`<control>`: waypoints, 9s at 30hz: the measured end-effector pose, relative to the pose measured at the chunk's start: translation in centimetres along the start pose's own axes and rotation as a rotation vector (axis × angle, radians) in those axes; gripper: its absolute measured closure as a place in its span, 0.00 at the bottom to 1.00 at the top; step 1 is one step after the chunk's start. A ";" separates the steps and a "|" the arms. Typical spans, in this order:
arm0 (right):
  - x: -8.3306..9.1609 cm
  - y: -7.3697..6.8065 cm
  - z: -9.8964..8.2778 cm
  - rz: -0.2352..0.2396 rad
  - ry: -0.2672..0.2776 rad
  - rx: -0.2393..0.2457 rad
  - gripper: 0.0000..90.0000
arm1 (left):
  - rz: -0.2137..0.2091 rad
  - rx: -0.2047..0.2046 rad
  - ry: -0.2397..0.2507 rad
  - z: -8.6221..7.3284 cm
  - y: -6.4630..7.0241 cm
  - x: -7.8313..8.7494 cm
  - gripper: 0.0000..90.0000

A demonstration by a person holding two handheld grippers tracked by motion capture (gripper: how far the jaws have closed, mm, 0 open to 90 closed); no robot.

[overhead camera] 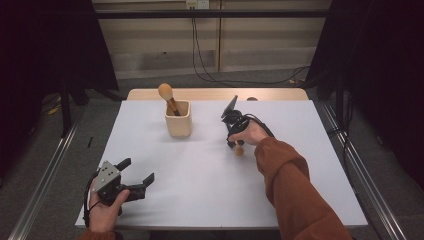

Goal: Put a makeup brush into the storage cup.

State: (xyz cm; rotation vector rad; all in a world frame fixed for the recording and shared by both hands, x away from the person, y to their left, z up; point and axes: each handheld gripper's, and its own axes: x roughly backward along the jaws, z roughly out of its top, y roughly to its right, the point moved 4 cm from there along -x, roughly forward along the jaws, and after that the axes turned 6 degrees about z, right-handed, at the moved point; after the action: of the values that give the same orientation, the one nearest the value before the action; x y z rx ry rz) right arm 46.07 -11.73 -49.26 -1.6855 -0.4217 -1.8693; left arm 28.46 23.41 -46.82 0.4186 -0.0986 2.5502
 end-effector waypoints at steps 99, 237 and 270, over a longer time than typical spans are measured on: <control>6.6 1.7 -8.6 0.216 0.830 0.031 0.83 | -0.012 0.027 0.018 0.4 0.1 0.2 0.03; 4.0 -12.5 -10.1 0.278 -0.016 0.813 0.83 | -0.634 -0.434 -0.629 4.6 12.6 -8.6 0.06; 3.8 -13.3 -9.9 0.282 0.031 0.842 0.83 | -0.762 -0.364 -0.630 3.8 13.9 -10.2 0.68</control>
State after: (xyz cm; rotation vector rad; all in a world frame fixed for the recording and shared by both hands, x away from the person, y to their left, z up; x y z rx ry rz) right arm 30.01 -7.98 -45.06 -1.0664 -0.7766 -1.2390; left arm 30.24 5.84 -46.17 0.8938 -0.5160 1.5473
